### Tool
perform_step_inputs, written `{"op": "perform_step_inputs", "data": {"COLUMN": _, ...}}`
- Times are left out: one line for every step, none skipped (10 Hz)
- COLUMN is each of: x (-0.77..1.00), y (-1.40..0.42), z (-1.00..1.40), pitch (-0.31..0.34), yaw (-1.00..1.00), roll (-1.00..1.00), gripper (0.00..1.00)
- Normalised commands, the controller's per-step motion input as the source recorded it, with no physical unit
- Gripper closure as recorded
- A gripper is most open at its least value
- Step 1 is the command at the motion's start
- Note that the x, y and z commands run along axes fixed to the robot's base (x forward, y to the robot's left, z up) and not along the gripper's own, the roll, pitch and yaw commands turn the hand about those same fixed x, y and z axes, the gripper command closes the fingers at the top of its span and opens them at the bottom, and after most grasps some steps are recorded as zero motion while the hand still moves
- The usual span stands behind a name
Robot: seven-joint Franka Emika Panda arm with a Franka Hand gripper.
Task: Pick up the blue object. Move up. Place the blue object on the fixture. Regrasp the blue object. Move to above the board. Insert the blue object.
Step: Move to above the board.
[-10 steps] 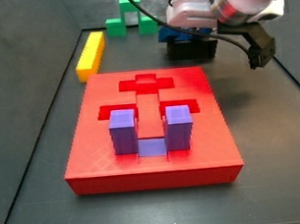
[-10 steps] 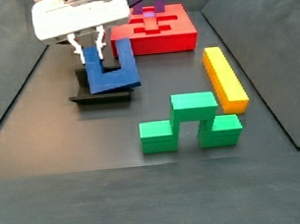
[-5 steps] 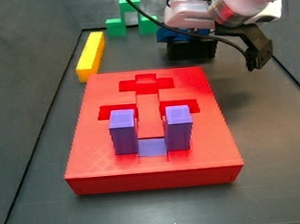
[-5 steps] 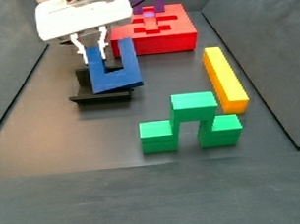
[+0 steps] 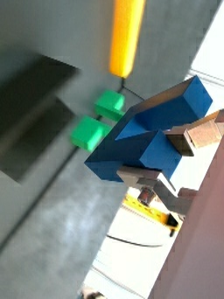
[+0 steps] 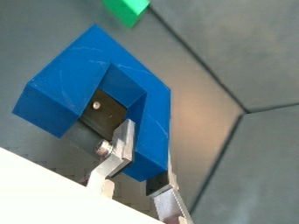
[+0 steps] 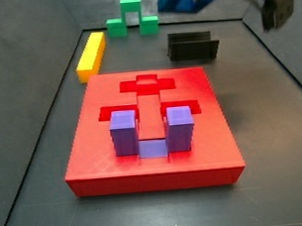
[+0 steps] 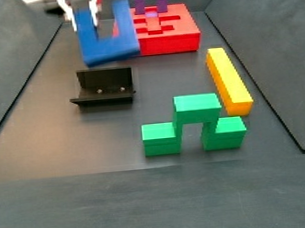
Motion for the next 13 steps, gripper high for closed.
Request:
{"op": "perform_step_inputs", "data": {"x": -0.02, "y": -0.03, "z": 1.40, "pitch": 0.055, "yaw": -0.04, "roll": -0.03, "gripper": 1.00}}
{"op": "perform_step_inputs", "data": {"x": -0.02, "y": -0.04, "z": 1.40, "pitch": 0.067, "yaw": -0.02, "roll": -0.02, "gripper": 1.00}}
{"op": "perform_step_inputs", "data": {"x": -0.01, "y": -0.04, "z": 1.40, "pitch": 0.082, "yaw": 0.00, "roll": -0.01, "gripper": 1.00}}
{"op": "perform_step_inputs", "data": {"x": 0.01, "y": -0.04, "z": 0.86, "pitch": 0.099, "yaw": 0.01, "roll": -0.02, "gripper": 1.00}}
{"op": "perform_step_inputs", "data": {"x": 0.03, "y": -0.03, "z": 0.47, "pitch": 0.109, "yaw": 0.02, "roll": -0.01, "gripper": 1.00}}
{"op": "perform_step_inputs", "data": {"x": -1.07, "y": -1.40, "z": 0.28, "pitch": -0.100, "yaw": 0.04, "roll": -1.00, "gripper": 1.00}}
{"op": "perform_step_inputs", "data": {"x": -1.09, "y": -1.40, "z": 0.27, "pitch": -0.124, "yaw": 0.04, "roll": -1.00, "gripper": 1.00}}
{"op": "perform_step_inputs", "data": {"x": -1.19, "y": -1.40, "z": 0.28, "pitch": -0.163, "yaw": 0.04, "roll": -1.00, "gripper": 1.00}}
{"op": "perform_step_inputs", "data": {"x": -1.26, "y": -1.40, "z": 0.25, "pitch": -0.186, "yaw": 0.04, "roll": -1.00, "gripper": 1.00}}
{"op": "perform_step_inputs", "data": {"x": -1.27, "y": -1.40, "z": 0.27, "pitch": -0.203, "yaw": 0.04, "roll": -1.00, "gripper": 1.00}}
{"op": "perform_step_inputs", "data": {"x": -0.87, "y": -0.92, "z": 0.17, "pitch": -0.226, "yaw": 0.03, "roll": -1.00, "gripper": 1.00}}
{"op": "perform_step_inputs", "data": {"x": -0.52, "y": -0.50, "z": 0.07, "pitch": -0.227, "yaw": 0.02, "roll": -1.00, "gripper": 1.00}}
{"op": "perform_step_inputs", "data": {"x": -0.24, "y": -0.20, "z": 0.04, "pitch": -0.211, "yaw": 0.00, "roll": -1.00, "gripper": 1.00}}
